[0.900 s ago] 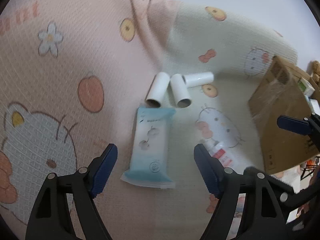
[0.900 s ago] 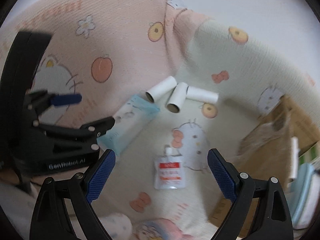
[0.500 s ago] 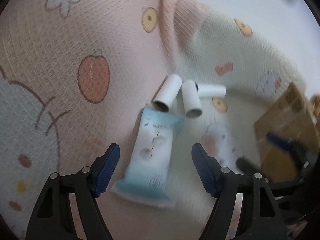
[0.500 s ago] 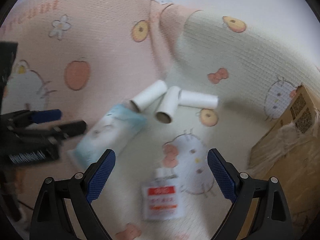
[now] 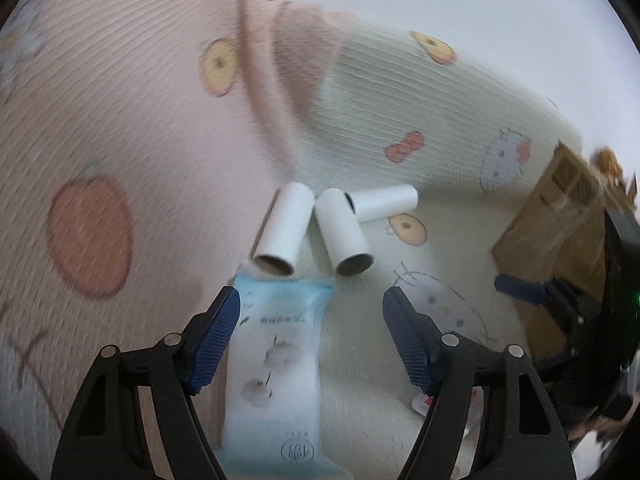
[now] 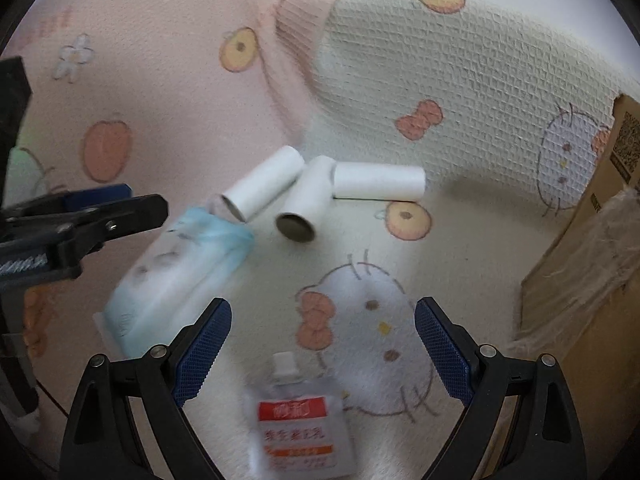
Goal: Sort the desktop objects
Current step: 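Move the left gripper over the upright white paper tube, then close the left gripper around the white paper tube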
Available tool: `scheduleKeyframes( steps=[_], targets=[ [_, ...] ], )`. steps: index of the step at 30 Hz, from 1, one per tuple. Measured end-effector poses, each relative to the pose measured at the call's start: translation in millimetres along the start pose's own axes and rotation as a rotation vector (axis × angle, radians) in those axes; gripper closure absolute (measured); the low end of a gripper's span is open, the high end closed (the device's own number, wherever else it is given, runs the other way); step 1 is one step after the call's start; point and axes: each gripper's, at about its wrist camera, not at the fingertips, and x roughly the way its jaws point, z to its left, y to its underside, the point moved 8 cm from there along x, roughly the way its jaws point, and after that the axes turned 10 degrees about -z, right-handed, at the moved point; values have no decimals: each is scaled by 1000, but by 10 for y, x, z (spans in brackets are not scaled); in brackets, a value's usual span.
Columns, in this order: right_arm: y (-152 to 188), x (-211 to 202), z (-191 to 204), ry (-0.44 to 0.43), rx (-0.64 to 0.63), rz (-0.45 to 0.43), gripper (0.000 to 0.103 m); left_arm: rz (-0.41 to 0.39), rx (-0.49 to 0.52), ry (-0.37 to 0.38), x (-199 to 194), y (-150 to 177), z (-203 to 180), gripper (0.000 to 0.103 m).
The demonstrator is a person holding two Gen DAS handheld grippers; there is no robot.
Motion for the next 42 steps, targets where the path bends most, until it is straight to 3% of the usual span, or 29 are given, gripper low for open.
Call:
scheduleKeyframes(
  steps=[4, 8, 12, 18, 21, 23, 26, 30, 34, 42],
  targets=[
    [-89, 113, -39, 3, 12, -15, 11, 10, 23, 36, 111, -49, -103, 26],
    [-173, 280, -68, 11, 23, -19, 12, 40, -45, 97, 239, -109, -128, 26],
    [-201, 456, -57, 18, -9, -2, 19, 109, -144, 123, 464, -121, -81, 26],
    [-208, 621, -35, 8, -16, 2, 25, 226, -344, 146, 852, -39, 29, 50],
    [-215, 715, -50, -17, 21, 14, 33, 287, -443, 167, 1057, 20, 59, 52],
    [-217, 779, -69, -34, 58, 26, 45, 309, -496, 182, 1162, 34, 70, 53],
    [-216, 868, -127, -52, 119, 42, 47, 320, -549, 193, 1270, 24, 58, 53],
    [-233, 945, -161, -69, 157, 39, 48, 348, -516, 189, 1421, 8, 0, 53],
    [-236, 1003, -167, -79, 159, 40, 49, 391, -552, 184, 1537, 52, -38, 53],
    [-229, 1077, -111, -119, 151, 51, 58, 370, -530, 147, 1588, 65, -171, 57]
  ],
)
